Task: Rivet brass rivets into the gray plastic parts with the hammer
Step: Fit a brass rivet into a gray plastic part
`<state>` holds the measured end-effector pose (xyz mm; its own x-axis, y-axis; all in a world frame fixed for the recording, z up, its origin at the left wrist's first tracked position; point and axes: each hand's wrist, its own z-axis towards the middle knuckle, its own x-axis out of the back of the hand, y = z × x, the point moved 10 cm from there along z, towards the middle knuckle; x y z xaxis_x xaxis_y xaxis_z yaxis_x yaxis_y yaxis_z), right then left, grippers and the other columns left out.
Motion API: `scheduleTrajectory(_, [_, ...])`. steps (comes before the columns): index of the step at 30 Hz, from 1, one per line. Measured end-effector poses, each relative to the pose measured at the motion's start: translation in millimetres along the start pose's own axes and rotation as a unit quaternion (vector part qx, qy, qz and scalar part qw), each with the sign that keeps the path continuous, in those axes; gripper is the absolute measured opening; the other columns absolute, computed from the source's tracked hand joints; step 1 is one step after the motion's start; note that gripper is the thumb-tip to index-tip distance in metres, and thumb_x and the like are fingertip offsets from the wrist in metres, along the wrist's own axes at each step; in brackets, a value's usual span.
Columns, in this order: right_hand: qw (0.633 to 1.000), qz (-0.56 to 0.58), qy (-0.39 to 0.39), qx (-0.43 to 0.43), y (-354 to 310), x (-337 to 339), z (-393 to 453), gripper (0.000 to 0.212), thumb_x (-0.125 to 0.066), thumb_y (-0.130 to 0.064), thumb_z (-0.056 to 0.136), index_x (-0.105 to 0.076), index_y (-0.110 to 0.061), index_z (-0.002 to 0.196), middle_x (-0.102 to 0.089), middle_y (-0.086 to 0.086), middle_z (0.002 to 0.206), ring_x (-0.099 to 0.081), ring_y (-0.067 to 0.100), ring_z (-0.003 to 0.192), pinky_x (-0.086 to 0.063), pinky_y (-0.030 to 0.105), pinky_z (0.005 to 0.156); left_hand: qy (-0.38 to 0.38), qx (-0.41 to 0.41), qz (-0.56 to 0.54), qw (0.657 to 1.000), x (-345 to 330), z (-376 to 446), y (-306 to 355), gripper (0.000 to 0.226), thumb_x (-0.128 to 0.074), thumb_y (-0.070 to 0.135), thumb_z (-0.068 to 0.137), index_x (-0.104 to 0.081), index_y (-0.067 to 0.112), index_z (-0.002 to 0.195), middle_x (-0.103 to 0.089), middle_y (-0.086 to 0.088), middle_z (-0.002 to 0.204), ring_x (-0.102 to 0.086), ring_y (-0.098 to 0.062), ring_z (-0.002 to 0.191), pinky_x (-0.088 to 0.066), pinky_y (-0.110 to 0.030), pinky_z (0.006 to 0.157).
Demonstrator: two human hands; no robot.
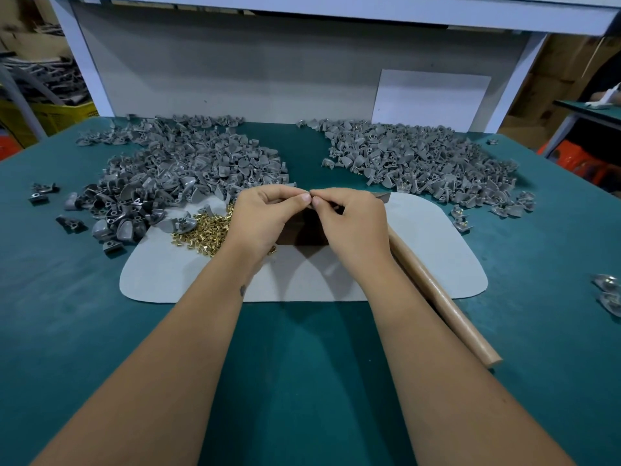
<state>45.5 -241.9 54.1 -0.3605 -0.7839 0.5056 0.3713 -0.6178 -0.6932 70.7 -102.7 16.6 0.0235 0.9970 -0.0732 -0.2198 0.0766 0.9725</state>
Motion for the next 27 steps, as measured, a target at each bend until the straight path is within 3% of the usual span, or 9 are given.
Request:
scheduleTrajectory(4, [0.996, 0.057, 0.064, -0.024, 4.3, 13.9, 1.8, 0.015, -0.066, -0.014, 0.086, -0.076, -0.018, 0.095, -0.067, -0.005, 0.093, -0.058, 0.002, 0.087, -0.042, 0.01, 0.078, -0.005, -0.018, 0.011, 1.0, -0.5, 2.3, 0.9, 0.01, -0.072, 0.013, 0.088, -0.078, 0.021, 0.086, -0.077, -0.006, 0.089, -0.072, -0.022, 0.091, -0.057, -0.03, 0.086])
scheduleTrajectory(6, [0.993, 0.072, 0.084, -0.046, 10.4, 19.3, 2.4, 0.014, -0.068, -0.014, 0.084, -0.076, -0.018, 0.094, -0.068, -0.004, 0.092, -0.059, 0.0, 0.084, -0.042, 0.008, 0.077, 0.007, -0.02, 0.034, 0.999, 2.7, 3.1, 0.1, 0.008, -0.073, 0.016, 0.088, -0.077, 0.023, 0.086, -0.077, -0.002, 0.089, -0.071, -0.018, 0.091, -0.056, -0.033, 0.09])
scheduleTrajectory(14, [0.993, 0.075, 0.062, -0.061, 15.8, 16.2, 6.4, 0.014, -0.071, -0.009, 0.081, -0.072, -0.023, 0.08, -0.063, -0.02, 0.071, -0.062, -0.001, 0.072, -0.047, 0.01, 0.071, 0.014, -0.038, 0.124, 0.992, 2.6, 3.2, 3.1, 0.017, -0.071, 0.014, 0.089, -0.073, 0.03, 0.082, -0.072, 0.011, 0.089, -0.066, -0.01, 0.087, -0.055, -0.035, 0.091])
scheduleTrajectory(17, [0.994, 0.078, 0.044, -0.058, 16.3, 14.3, 7.6, 0.017, -0.069, -0.007, 0.082, -0.069, -0.024, 0.079, -0.063, -0.019, 0.072, -0.061, 0.0, 0.073, -0.046, 0.009, 0.071, 0.011, -0.043, 0.142, 0.989, 1.8, 2.9, 4.3, 0.02, -0.071, 0.013, 0.089, -0.071, 0.032, 0.081, -0.071, 0.014, 0.089, -0.065, -0.008, 0.085, -0.054, -0.034, 0.089])
scheduleTrajectory(22, [0.998, 0.051, 0.03, -0.038, 11.4, 10.8, 6.7, 0.012, -0.068, -0.006, 0.082, -0.073, -0.016, 0.083, -0.065, -0.005, 0.085, -0.058, 0.006, 0.08, -0.041, 0.007, 0.073, -0.001, -0.053, 0.159, 0.986, -1.8, 2.6, 6.4, 0.021, -0.073, 0.014, 0.087, -0.072, 0.033, 0.081, -0.071, 0.007, 0.098, -0.064, -0.015, 0.102, -0.05, -0.041, 0.1])
scheduleTrajectory(27, [0.999, 0.02, 0.013, -0.032, 11.0, 6.4, 6.6, 0.009, -0.07, -0.008, 0.082, -0.075, -0.015, 0.083, -0.062, -0.004, 0.087, -0.057, 0.009, 0.084, -0.043, 0.017, 0.077, -0.002, -0.063, 0.166, 0.984, -1.9, 4.2, 5.5, 0.027, -0.073, 0.011, 0.086, -0.071, 0.036, 0.076, -0.069, 0.02, 0.08, -0.062, -0.002, 0.09, -0.049, -0.028, 0.092])
